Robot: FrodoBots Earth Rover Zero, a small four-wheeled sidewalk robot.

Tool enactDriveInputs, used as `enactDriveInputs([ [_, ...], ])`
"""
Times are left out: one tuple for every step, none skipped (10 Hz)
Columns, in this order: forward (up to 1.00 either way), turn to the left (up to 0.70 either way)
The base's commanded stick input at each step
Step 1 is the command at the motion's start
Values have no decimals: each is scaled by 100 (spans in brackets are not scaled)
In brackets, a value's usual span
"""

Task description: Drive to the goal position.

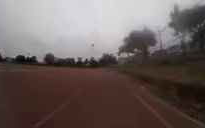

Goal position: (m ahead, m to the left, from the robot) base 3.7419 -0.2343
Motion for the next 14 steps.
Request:
enactDriveInputs([
  [100, 0],
  [100, 0],
  [100, 0],
  [100, -32],
  [100, -31],
  [100, -31],
  [100, -31],
  [100, -31],
  [100, -31],
  [100, -31],
  [100, -31],
  [100, -22],
  [100, -8],
  [100, 0],
])
